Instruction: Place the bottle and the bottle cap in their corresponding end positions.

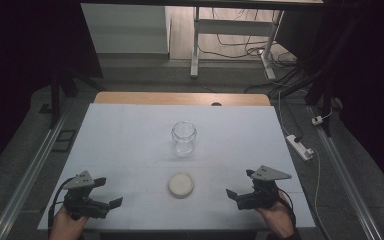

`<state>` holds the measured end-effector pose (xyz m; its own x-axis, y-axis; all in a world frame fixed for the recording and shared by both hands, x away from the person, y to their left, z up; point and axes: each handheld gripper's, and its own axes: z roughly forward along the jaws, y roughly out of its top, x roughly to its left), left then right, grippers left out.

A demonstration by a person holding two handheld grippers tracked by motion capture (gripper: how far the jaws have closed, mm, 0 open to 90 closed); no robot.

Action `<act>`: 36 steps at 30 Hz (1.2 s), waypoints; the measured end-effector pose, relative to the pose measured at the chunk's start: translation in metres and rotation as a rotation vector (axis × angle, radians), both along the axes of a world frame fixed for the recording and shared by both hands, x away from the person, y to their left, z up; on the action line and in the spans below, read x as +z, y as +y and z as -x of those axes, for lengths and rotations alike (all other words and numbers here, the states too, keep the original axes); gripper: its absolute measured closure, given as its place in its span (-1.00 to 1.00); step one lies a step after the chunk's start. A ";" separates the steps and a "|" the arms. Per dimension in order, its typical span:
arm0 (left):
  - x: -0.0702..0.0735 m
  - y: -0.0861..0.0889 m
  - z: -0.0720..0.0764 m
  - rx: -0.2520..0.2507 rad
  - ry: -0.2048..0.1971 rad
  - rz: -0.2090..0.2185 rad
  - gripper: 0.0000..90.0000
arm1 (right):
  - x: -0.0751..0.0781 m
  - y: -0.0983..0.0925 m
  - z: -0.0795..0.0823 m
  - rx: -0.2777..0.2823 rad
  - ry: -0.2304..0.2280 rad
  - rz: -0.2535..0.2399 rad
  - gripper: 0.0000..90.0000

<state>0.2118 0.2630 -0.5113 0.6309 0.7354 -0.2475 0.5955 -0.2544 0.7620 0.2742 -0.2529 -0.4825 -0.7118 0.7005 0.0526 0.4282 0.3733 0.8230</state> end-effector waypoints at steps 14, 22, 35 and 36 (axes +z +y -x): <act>-0.010 0.020 0.017 0.060 0.028 0.003 -1.00 | -0.006 -0.035 0.024 -0.112 0.001 0.008 -1.00; -0.012 0.024 0.024 0.080 0.031 -0.016 -1.00 | -0.008 -0.048 0.034 -0.161 0.023 0.016 -1.00; -0.011 0.026 0.033 0.110 0.039 -0.073 -1.00 | -0.012 -0.054 0.044 -0.193 0.066 0.067 -1.00; -0.011 0.026 0.033 0.110 0.040 -0.078 -1.00 | -0.012 -0.055 0.044 -0.195 0.071 0.068 -1.00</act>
<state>0.1784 0.2889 -0.5224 0.5363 0.8173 -0.2107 0.6527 -0.2433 0.7175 0.2300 -0.3076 -0.4942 -0.5583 0.8284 0.0457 0.5536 0.3309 0.7643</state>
